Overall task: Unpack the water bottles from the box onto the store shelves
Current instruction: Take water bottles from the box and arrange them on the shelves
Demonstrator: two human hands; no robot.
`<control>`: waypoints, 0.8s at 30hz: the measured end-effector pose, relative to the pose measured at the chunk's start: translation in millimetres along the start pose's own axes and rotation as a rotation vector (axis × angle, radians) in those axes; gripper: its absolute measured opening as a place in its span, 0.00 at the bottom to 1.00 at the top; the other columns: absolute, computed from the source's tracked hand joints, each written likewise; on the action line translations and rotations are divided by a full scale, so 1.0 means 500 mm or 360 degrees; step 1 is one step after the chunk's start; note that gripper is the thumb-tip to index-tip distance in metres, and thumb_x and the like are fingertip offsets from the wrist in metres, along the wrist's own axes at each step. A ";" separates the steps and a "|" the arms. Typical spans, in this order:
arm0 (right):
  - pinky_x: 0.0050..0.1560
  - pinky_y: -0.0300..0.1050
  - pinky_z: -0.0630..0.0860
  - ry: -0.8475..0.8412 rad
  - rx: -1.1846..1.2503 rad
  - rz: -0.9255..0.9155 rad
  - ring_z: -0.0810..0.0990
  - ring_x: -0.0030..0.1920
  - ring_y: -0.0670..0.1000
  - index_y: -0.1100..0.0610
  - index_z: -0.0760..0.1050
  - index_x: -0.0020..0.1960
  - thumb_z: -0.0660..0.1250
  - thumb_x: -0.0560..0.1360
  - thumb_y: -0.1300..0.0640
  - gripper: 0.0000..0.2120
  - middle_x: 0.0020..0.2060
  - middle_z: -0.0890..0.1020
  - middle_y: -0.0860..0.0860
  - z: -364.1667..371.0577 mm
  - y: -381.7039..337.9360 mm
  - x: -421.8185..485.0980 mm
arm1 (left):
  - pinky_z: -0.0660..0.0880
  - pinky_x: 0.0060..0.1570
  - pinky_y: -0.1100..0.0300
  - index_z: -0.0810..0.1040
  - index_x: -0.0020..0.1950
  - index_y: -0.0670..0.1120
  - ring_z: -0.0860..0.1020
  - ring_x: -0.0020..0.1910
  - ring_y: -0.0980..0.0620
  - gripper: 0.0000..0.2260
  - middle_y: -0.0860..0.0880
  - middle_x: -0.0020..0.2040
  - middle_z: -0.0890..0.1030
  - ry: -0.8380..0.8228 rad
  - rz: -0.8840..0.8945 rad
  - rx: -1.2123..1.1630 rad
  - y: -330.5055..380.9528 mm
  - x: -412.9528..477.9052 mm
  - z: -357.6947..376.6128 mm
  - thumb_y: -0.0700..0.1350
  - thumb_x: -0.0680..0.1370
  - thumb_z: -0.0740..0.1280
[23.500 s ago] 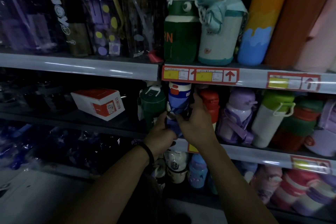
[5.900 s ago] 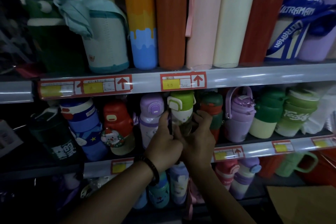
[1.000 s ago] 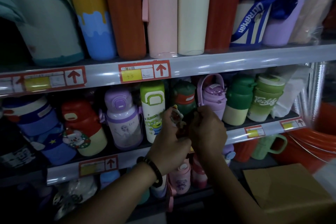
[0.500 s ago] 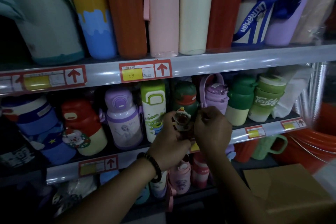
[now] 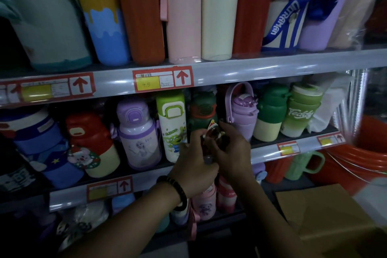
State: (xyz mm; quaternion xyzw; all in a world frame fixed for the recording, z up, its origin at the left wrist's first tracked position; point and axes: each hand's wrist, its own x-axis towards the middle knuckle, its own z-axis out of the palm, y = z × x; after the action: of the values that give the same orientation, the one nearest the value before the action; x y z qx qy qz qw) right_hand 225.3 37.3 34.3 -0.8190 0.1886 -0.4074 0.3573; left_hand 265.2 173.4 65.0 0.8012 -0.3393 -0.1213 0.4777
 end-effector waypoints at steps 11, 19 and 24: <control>0.46 0.38 0.74 0.0053 -0.0044 0.0012 0.82 0.48 0.47 0.50 0.81 0.63 0.76 0.75 0.47 0.18 0.51 0.85 0.48 0.012 0.022 -0.012 | 0.78 0.62 0.54 0.59 0.73 0.56 0.78 0.64 0.54 0.35 0.51 0.68 0.75 -0.0066 -0.0096 -0.0047 -0.007 -0.004 -0.014 0.51 0.70 0.72; 0.43 0.22 0.67 0.0115 0.0011 0.0049 0.79 0.45 0.44 0.54 0.79 0.60 0.77 0.76 0.51 0.16 0.49 0.83 0.49 0.025 0.005 -0.030 | 0.82 0.57 0.49 0.63 0.67 0.58 0.81 0.59 0.54 0.30 0.48 0.66 0.75 -0.0082 -0.0184 -0.0063 -0.033 -0.002 -0.016 0.50 0.68 0.72; 0.41 0.24 0.68 0.0126 -0.0005 0.0079 0.76 0.42 0.42 0.53 0.78 0.58 0.78 0.76 0.51 0.15 0.46 0.82 0.46 0.023 -0.003 -0.037 | 0.73 0.56 0.61 0.60 0.72 0.49 0.75 0.61 0.53 0.31 0.47 0.69 0.68 -0.0060 -0.0195 0.0027 -0.010 -0.015 -0.016 0.44 0.73 0.71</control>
State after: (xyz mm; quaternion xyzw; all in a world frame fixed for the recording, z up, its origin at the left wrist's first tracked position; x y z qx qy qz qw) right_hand 223.4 54.3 20.6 -0.7980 0.2235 -0.4302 0.3581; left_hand 266.0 185.3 63.8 0.8220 -0.2996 -0.1624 0.4562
